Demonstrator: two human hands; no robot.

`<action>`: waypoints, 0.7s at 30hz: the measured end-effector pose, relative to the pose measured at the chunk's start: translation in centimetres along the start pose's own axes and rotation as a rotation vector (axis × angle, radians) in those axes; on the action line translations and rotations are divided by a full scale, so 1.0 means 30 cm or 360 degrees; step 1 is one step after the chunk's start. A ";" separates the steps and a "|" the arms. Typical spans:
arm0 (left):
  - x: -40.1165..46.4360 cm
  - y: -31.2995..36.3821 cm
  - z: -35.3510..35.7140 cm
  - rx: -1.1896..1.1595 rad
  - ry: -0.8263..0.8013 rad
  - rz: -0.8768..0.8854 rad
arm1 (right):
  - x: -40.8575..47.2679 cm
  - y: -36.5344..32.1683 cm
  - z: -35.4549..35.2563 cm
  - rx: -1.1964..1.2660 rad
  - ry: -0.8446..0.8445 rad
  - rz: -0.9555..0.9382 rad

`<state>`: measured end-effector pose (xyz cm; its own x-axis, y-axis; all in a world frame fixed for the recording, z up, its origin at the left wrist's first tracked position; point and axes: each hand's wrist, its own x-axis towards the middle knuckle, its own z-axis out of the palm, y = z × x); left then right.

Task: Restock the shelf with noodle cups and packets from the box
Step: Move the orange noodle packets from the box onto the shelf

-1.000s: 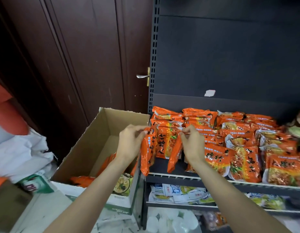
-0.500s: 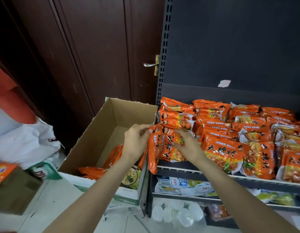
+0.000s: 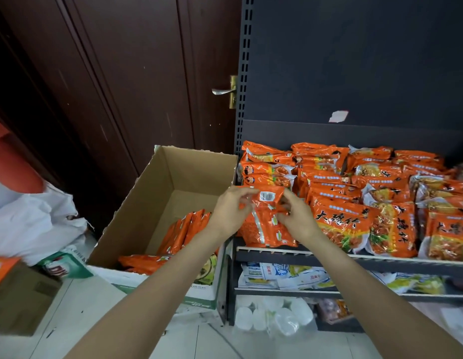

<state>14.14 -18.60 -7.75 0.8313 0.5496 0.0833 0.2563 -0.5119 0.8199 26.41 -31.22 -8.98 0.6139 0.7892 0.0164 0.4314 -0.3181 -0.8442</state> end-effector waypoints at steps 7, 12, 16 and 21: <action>0.027 -0.031 0.024 0.0044 -0.0161 -0.0113 | -0.008 0.068 -0.012 -0.0010 0.0150 0.0038; 0.064 -0.032 0.071 0.0199 -0.0220 -0.0096 | 0.016 0.108 -0.030 -0.0377 0.0340 0.0116; 0.094 -0.049 0.087 0.0462 -0.0268 -0.0125 | 0.019 0.097 -0.023 -0.0650 0.0318 0.0153; 0.113 -0.060 0.101 0.0581 -0.0186 -0.0110 | 0.027 0.120 0.003 -0.0930 0.0139 0.0153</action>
<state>17.97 -17.81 -10.65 0.8512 0.5227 -0.0473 0.4545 -0.6892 0.5643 28.41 -31.67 -12.07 0.7095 0.7045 0.0193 0.6482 -0.6416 -0.4101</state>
